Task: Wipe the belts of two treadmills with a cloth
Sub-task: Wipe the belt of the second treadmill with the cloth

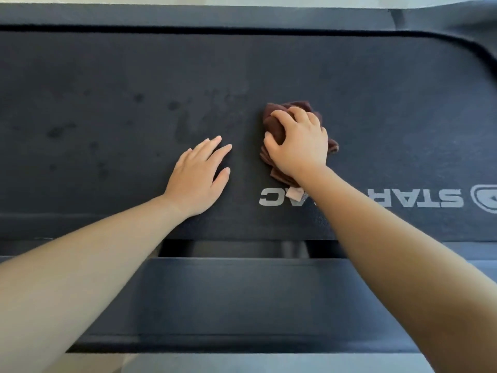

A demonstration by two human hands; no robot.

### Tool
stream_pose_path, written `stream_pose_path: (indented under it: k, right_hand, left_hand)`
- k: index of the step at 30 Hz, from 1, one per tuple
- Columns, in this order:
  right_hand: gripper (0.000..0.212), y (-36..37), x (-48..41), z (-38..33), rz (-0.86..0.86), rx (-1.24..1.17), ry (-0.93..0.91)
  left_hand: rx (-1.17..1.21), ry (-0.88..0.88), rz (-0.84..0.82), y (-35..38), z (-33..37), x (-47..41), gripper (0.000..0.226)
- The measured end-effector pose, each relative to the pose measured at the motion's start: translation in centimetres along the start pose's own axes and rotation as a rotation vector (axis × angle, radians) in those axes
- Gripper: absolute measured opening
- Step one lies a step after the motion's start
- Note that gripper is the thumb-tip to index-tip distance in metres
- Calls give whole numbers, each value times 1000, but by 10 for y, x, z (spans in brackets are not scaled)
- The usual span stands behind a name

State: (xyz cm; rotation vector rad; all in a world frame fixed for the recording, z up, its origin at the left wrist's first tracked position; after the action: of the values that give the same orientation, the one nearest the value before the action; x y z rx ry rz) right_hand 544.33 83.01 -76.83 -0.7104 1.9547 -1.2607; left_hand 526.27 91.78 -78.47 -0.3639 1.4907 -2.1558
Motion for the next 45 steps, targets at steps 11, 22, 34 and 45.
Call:
stream_pose_path:
  k: [11,22,34,45]
  right_hand:
    - [38,-1,111,-113,-54,-93,-202]
    - [45,20,47,-131,-19,55,167]
    - [42,48,-41,-116,62,25,158]
    - [45,90,-254,-65,11,10,114]
  left_hand:
    - [-57,196,-72,-38,-94,29,54]
    - [4,84,-31,-44,-131,13,56]
    - [14,50,19,-34,-129,-51,55]
    - [-50,-152,135,-34,-132,-101,55]
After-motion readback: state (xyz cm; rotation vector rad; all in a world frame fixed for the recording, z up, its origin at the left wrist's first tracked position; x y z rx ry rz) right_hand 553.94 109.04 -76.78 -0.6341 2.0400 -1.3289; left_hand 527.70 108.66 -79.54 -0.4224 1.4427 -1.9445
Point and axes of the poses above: each hand's wrist, its own x-axis away from the middle knuckle, its own y-axis out of the palm, z = x × y, the point moved 4 cm from there along -x, towards the middle knuckle, and after that the axes turned 5 degrees about x, right-handed, at the moved point
